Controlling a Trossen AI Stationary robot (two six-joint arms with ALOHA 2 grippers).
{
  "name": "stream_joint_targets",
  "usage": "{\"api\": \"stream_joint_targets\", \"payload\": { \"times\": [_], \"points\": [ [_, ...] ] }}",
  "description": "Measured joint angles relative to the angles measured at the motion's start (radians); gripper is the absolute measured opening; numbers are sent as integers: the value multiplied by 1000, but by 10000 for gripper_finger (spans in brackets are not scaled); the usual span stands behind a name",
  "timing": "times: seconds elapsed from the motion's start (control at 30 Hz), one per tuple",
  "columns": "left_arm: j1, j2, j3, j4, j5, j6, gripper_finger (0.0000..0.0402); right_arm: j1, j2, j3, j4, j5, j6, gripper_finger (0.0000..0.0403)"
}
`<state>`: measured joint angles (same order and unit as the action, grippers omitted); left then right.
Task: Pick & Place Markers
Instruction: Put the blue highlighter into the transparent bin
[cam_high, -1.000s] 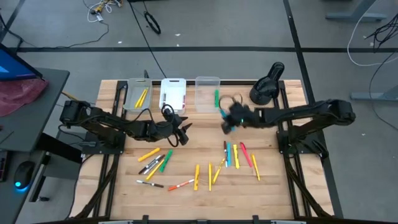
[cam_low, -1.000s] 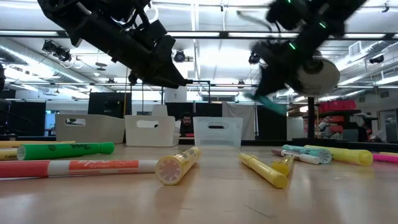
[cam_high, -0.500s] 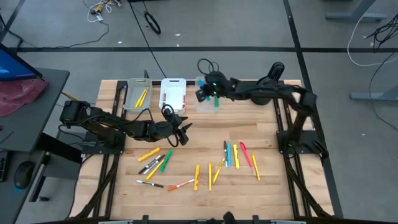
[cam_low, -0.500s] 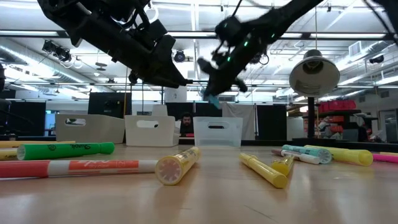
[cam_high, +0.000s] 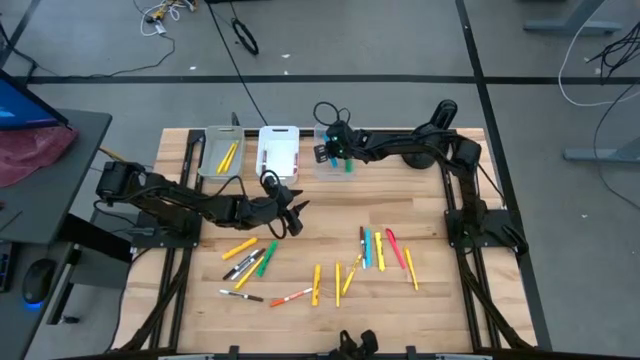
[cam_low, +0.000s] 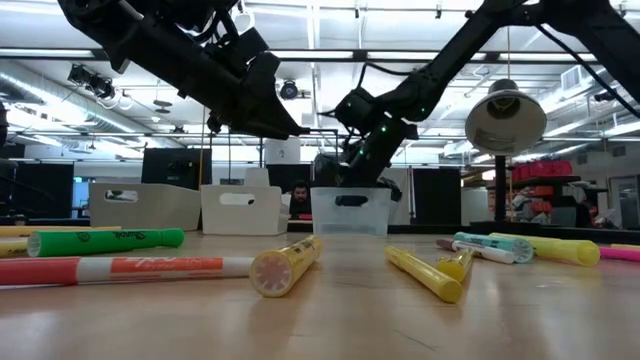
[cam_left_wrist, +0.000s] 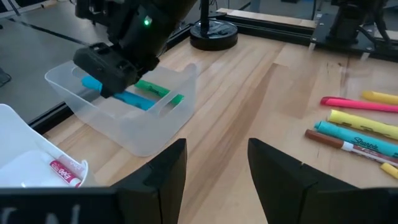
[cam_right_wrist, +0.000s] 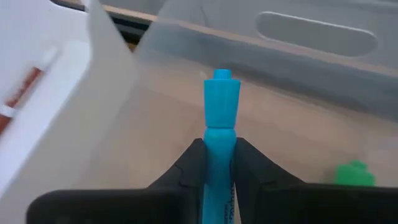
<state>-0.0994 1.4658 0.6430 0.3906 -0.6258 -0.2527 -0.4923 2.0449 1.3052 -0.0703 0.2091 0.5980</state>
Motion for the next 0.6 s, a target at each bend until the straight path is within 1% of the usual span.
{"api": "stream_joint_targets", "payload": {
  "times": [0.1,0.2,0.4,0.6],
  "points": [
    [0,0,0,1,-1,3,177,1,-2,2,1,-4,5,54],
    [0,0,0,1,-2,3,177,2,-2,2,-40,-27,24,62],
    [0,0,0,1,-2,3,177,2,-2,1,-138,-27,26,86],
    [0,0,0,1,-2,3,177,2,-3,1,-176,-26,21,114]
  ]
}}
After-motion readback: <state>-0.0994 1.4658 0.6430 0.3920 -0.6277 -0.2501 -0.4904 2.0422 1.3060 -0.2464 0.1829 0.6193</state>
